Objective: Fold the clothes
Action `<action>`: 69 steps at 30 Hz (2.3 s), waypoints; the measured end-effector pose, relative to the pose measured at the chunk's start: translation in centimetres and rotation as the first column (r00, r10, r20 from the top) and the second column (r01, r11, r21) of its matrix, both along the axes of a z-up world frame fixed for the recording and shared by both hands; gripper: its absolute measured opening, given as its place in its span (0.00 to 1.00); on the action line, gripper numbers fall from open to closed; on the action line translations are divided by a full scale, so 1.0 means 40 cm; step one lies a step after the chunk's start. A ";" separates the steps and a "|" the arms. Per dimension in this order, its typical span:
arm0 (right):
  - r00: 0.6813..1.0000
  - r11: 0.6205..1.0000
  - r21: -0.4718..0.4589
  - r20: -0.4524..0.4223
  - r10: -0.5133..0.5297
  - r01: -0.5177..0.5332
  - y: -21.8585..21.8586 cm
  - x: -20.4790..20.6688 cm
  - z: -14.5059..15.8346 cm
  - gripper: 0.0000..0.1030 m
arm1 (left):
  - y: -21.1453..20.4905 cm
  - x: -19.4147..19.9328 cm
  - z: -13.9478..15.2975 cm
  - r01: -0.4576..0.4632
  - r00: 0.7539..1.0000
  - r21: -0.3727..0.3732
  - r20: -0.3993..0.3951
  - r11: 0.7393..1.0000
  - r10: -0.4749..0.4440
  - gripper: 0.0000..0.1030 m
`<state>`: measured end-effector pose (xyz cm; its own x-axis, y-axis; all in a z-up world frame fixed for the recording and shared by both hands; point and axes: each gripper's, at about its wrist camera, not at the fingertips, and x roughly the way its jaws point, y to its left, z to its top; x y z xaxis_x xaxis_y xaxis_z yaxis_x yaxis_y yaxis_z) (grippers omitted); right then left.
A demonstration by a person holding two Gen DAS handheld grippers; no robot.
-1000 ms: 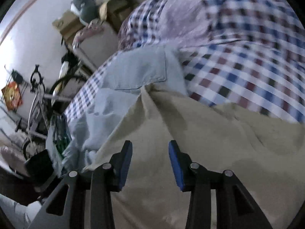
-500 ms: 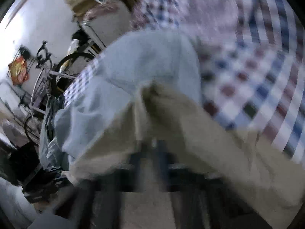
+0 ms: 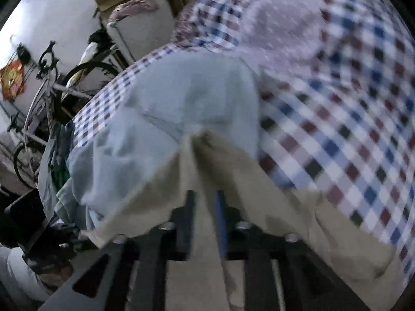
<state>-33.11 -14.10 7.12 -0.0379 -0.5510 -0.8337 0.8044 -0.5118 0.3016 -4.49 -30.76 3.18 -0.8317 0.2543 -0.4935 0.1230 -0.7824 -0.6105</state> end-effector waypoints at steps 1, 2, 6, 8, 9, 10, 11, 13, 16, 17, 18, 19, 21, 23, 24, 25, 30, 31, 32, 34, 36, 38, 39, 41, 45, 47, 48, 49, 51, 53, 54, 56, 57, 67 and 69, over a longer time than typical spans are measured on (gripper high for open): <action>1.000 1.000 -0.005 0.016 0.000 0.000 0.006 0.000 -0.007 0.44 | -0.001 0.000 0.000 0.000 1.000 0.002 0.000 1.000 0.000 0.08; 0.999 1.000 -0.009 0.032 0.000 0.001 0.012 -0.001 -0.015 0.44 | -0.001 0.000 0.000 0.000 1.000 0.002 -0.001 1.000 0.000 0.08; 0.995 1.000 -0.027 0.095 0.000 0.003 0.036 -0.002 -0.045 0.47 | -0.003 0.001 0.001 -0.002 1.000 0.005 -0.003 1.000 0.002 0.08; 0.992 0.999 -0.036 0.127 0.000 0.004 0.048 -0.003 -0.060 0.47 | -0.003 0.001 0.001 -0.002 1.000 0.004 -0.004 1.000 0.002 0.08; 0.990 0.999 -0.040 0.142 0.001 0.005 0.054 -0.004 -0.067 0.47 | -0.004 0.001 0.001 -0.002 1.000 0.004 -0.004 1.000 0.002 0.08; 0.987 0.999 -0.045 0.158 0.001 0.006 0.060 -0.004 -0.075 0.48 | -0.004 0.001 0.001 -0.002 1.000 0.005 -0.004 1.000 0.002 0.08; 0.985 0.999 -0.049 0.174 0.001 0.007 0.066 -0.004 -0.082 0.48 | -0.005 0.001 0.001 -0.003 1.000 0.005 -0.003 1.000 0.003 0.08; 0.980 0.998 -0.065 0.197 0.018 -0.005 0.071 0.001 -0.091 0.46 | -0.004 0.000 0.001 -0.004 1.000 0.005 -0.002 1.000 0.004 0.08; 0.987 0.995 -0.083 0.143 0.074 -0.063 0.049 0.035 -0.070 0.20 | -0.004 -0.002 0.000 -0.007 1.000 0.006 -0.001 1.000 0.007 0.08; 0.992 0.995 -0.068 0.103 0.075 -0.068 0.044 0.045 -0.059 0.02 | -0.004 -0.002 0.000 -0.009 1.000 0.007 -0.001 1.000 0.009 0.08; 0.994 0.995 -0.063 0.072 0.076 -0.072 0.041 0.053 -0.049 0.02 | -0.005 -0.001 0.000 -0.009 1.000 0.008 -0.001 1.000 0.009 0.08; 0.996 0.995 -0.064 0.048 0.078 -0.074 0.038 0.059 -0.038 0.02 | -0.005 -0.001 0.000 -0.008 1.000 0.010 -0.002 1.000 0.008 0.08; 0.997 0.995 -0.066 -0.001 0.080 -0.080 0.032 0.073 -0.016 0.02 | -0.005 0.000 0.001 -0.008 1.000 0.010 -0.003 1.000 0.008 0.08; 0.996 0.995 -0.059 -0.054 0.077 -0.080 0.020 0.085 0.006 0.02 | -0.004 0.000 0.002 -0.009 1.000 0.011 -0.004 1.000 0.009 0.08; 0.994 0.996 -0.046 -0.088 0.070 -0.074 0.007 0.089 0.017 0.02 | -0.004 0.000 0.002 -0.009 1.000 0.012 -0.004 1.000 0.009 0.08; 0.991 0.997 -0.033 -0.121 0.063 -0.068 -0.007 0.094 0.028 0.02 | -0.004 0.000 0.002 -0.010 1.000 0.012 -0.004 1.000 0.010 0.08; 0.962 0.999 0.035 -0.269 0.044 -0.036 -0.076 0.116 0.076 0.02 | -0.002 0.004 0.008 -0.018 1.000 0.011 -0.011 1.000 0.018 0.08; 0.955 0.998 0.051 -0.292 0.044 -0.030 -0.088 0.118 0.079 0.02 | -0.003 0.004 0.009 -0.020 1.000 0.011 -0.012 1.000 0.020 0.08; 0.950 0.997 0.071 -0.310 0.046 -0.025 -0.104 0.121 0.076 0.02 | -0.003 0.004 0.010 -0.021 1.000 0.011 -0.012 1.000 0.021 0.08; 0.953 0.992 0.124 -0.299 0.047 -0.010 -0.131 0.116 0.051 0.03 | -0.002 0.004 0.010 -0.022 1.000 0.007 -0.008 1.000 0.022 0.08; 0.960 0.985 0.169 -0.276 0.032 0.015 -0.137 0.107 0.023 0.05 | -0.002 0.004 0.010 -0.023 1.000 0.004 -0.003 1.000 0.023 0.08; 0.952 0.980 0.183 -0.305 -0.022 0.082 -0.106 0.097 0.030 0.08 | -0.002 0.004 0.012 -0.023 1.000 0.000 0.001 1.000 0.023 0.08; 0.944 0.975 0.186 -0.327 -0.053 0.119 -0.087 0.093 0.038 0.11 | -0.002 0.004 0.013 -0.024 1.000 -0.003 0.002 1.000 0.024 0.08; 0.924 0.972 0.119 -0.352 -0.151 0.204 -0.005 0.085 0.087 0.48 | -0.002 0.003 0.015 -0.022 1.000 -0.007 0.003 1.000 0.022 0.08; 0.881 0.938 0.001 -0.342 -0.326 0.347 0.188 0.102 0.150 0.68 | 0.000 0.000 0.018 -0.020 1.000 -0.017 0.004 1.000 0.020 0.08; 0.884 0.929 -0.017 -0.301 -0.358 0.370 0.233 0.102 0.147 0.69 | 0.002 0.000 0.021 -0.019 1.000 -0.024 0.003 1.000 0.019 0.08; 0.885 0.924 -0.025 -0.280 -0.373 0.381 0.256 0.103 0.145 0.69 | 0.002 0.001 0.021 -0.016 1.000 -0.023 0.002 1.000 0.016 0.08; 0.885 0.919 -0.033 -0.258 -0.388 0.393 0.279 0.103 0.144 0.69 | 0.003 0.002 0.022 -0.013 1.000 -0.021 0.001 1.000 0.013 0.08; 0.900 0.926 -0.064 -0.220 -0.376 0.371 0.257 0.102 0.149 0.69 | 0.003 0.004 0.023 -0.009 1.000 -0.020 0.000 1.000 0.009 0.08; 0.922 0.943 -0.087 -0.200 -0.333 0.322 0.187 0.101 0.154 0.69 | 0.003 0.003 0.024 -0.008 1.000 -0.021 0.001 1.000 0.008 0.08; 0.933 0.952 -0.088 -0.189 -0.306 0.294 0.138 0.099 0.154 0.69 | 0.003 0.002 0.025 -0.007 1.000 -0.016 0.000 1.000 0.007 0.08; 0.955 0.968 -0.079 -0.165 -0.248 0.238 0.029 0.093 0.149 0.69 | 0.003 -0.001 0.026 -0.002 1.000 -0.007 0.000 1.000 0.002 0.08; 0.959 0.973 -0.062 -0.163 -0.231 0.224 -0.014 0.089 0.143 0.69 | 0.004 -0.002 0.027 0.002 1.000 -0.006 -0.001 1.000 -0.002 0.08; 0.964 0.961 0.149 -0.168 -0.206 0.231 -0.247 0.027 0.046 0.26 | 0.005 -0.008 0.037 0.047 0.998 0.015 -0.032 0.999 -0.047 0.35; 0.968 0.964 0.159 -0.166 -0.188 0.214 -0.273 0.029 0.043 0.04 | 0.010 -0.006 0.040 0.060 0.997 0.006 -0.045 0.998 -0.060 0.33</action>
